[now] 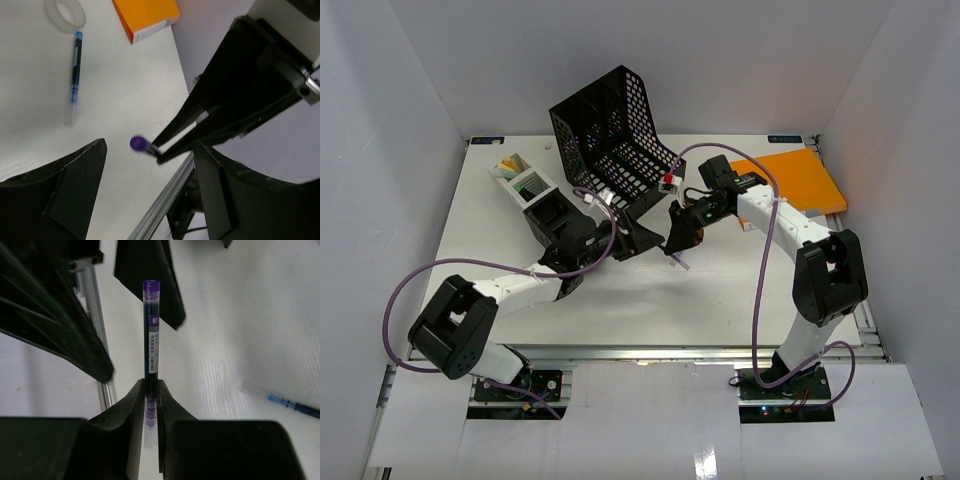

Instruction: Organize the desk

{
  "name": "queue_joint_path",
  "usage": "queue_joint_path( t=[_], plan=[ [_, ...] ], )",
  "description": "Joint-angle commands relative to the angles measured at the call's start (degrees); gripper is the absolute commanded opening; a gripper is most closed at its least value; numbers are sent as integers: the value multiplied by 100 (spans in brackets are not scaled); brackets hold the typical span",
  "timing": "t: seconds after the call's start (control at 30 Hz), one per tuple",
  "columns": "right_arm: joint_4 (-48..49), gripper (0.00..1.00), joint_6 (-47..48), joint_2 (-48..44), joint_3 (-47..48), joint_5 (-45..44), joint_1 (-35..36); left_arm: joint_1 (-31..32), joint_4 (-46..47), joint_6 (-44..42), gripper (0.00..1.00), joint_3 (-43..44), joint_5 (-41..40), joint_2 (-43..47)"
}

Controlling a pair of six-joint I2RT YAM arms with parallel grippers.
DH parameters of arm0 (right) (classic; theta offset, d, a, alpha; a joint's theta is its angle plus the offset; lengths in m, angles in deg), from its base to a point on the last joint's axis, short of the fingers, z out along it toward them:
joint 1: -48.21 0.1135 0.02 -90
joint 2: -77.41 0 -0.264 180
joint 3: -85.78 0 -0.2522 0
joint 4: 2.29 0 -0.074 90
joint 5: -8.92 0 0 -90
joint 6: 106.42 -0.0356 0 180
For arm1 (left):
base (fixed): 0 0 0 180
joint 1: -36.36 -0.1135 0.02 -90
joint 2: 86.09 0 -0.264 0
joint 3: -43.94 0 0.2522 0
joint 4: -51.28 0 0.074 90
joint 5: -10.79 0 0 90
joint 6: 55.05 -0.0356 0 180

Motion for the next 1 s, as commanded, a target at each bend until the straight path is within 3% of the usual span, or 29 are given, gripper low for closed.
queue_joint_path(
  t=[0.0, 0.27, 0.33, 0.4, 0.53, 0.67, 0.87, 0.97],
  plan=[
    [-115, 8, 31, -14, 398, 518, 46, 69, 177, 178, 66, 256, -542, 46],
    [377, 10, -244, -198, 148, 464, 66, 70, 73, 266, 24, 242, -653, 149],
    [417, 14, -243, -208, 120, 428, 95, 69, 31, 246, 18, 256, -666, 193],
    [417, 27, -176, -219, 105, 369, 136, 77, -31, 215, 10, 276, -687, 254],
    [480, 69, 27, -339, 51, 175, 174, 77, -306, -3, 3, 349, -842, 492],
    [517, 89, 176, -511, 27, -248, 165, 69, -1206, -710, 1, 626, -1364, 881],
    [770, 90, 417, -1062, -244, -1146, 130, -138, -2830, -2022, 0, 1167, -2531, 1556],
    [1513, 90, 361, -1444, -693, -1941, 130, -393, -3402, -2666, 0, 1310, -2856, 1812]
  ],
)
